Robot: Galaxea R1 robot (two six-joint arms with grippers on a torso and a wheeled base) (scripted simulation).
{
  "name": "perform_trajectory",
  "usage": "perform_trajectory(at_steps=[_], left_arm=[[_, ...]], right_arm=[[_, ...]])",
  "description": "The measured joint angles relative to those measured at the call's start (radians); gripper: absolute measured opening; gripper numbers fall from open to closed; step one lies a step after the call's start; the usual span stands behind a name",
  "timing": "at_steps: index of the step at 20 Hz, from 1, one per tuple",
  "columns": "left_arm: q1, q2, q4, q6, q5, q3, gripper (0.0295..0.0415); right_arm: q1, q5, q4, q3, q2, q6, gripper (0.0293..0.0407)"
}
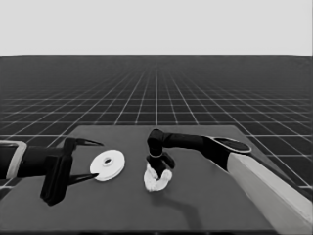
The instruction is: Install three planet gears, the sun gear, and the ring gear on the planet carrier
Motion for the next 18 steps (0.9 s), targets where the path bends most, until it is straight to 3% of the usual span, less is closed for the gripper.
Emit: perform_trajectory(at_steps=[6,8,9,16,17,18], left_arm=[[0.0,0.0,0.0,0.0,0.0,0.0,0.0385],[0.0,0.0,0.0,0.0,0.0,0.0,0.0385],[0.0,0.0,0.0,0.0,0.0,0.0,0.0385],[0.0,0.0,0.0,0.0,0.0,0.0,0.0385],[0.0,0.0,0.0,0.0,0.0,0.0,0.0385],[0.0,0.0,0.0,0.0,0.0,0.0,0.0385]], right_arm=[[0.0,0.0,0.0,0.0,0.0,0.063,0.031],[0.0,0.0,0.0,0.0,0.0,0.073,0.0369],[0.0,0.0,0.0,0.0,0.0,0.075,0.038],[0.0,0.0,0.0,0.0,0.0,0.078,0.0385],[0.049,-0.026,0.043,0.039,-0.009,-0.315,0.0393],[0.087,-0.036,0.071,0.057,-0.012,-0.562,0.0391]])
